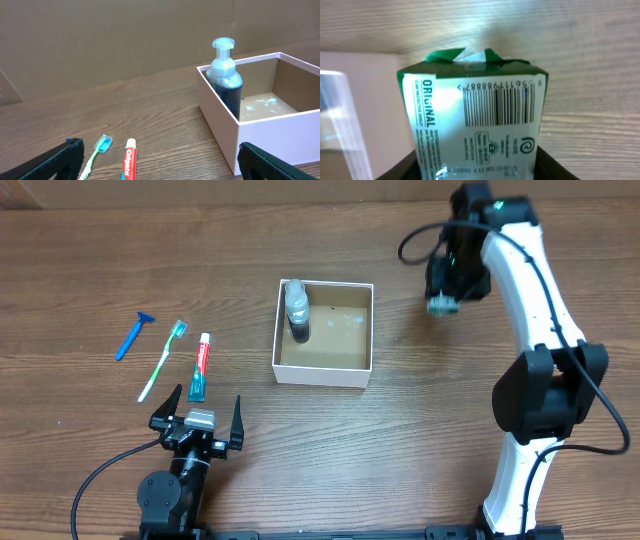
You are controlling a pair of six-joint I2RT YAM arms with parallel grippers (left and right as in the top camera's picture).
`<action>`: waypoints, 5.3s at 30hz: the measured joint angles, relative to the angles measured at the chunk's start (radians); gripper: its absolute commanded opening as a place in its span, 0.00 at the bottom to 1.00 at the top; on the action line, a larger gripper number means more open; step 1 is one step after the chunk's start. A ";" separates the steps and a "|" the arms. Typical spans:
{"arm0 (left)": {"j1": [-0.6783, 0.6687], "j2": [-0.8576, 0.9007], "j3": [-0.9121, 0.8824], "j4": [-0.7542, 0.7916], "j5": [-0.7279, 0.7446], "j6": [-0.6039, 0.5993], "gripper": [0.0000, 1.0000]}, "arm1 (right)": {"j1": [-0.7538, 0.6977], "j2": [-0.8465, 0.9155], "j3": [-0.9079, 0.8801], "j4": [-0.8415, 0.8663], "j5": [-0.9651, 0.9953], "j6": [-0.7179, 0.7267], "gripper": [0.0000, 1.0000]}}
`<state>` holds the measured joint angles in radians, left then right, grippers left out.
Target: Pack container
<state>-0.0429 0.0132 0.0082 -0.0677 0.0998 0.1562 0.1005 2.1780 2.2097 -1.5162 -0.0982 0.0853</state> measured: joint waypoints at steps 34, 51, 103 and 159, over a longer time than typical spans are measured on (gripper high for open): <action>0.000 0.000 0.000 0.000 0.000 0.000 1.00 | 0.455 0.000 -0.307 0.426 0.220 0.589 0.43; 0.000 0.000 0.000 0.000 0.000 0.000 1.00 | 0.455 0.000 -0.487 0.628 0.237 0.506 0.50; 0.000 0.000 0.002 -0.009 -0.033 -0.009 1.00 | -0.484 -0.092 0.461 -0.179 0.280 0.359 1.00; 0.098 1.895 1.322 -0.806 -0.095 -0.140 0.67 | -0.484 -0.092 0.460 -0.179 0.278 0.357 1.00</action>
<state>0.0547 1.9083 1.3304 -0.8734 0.0048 0.0162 -0.3836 2.0861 2.6701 -1.6951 0.1795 0.4427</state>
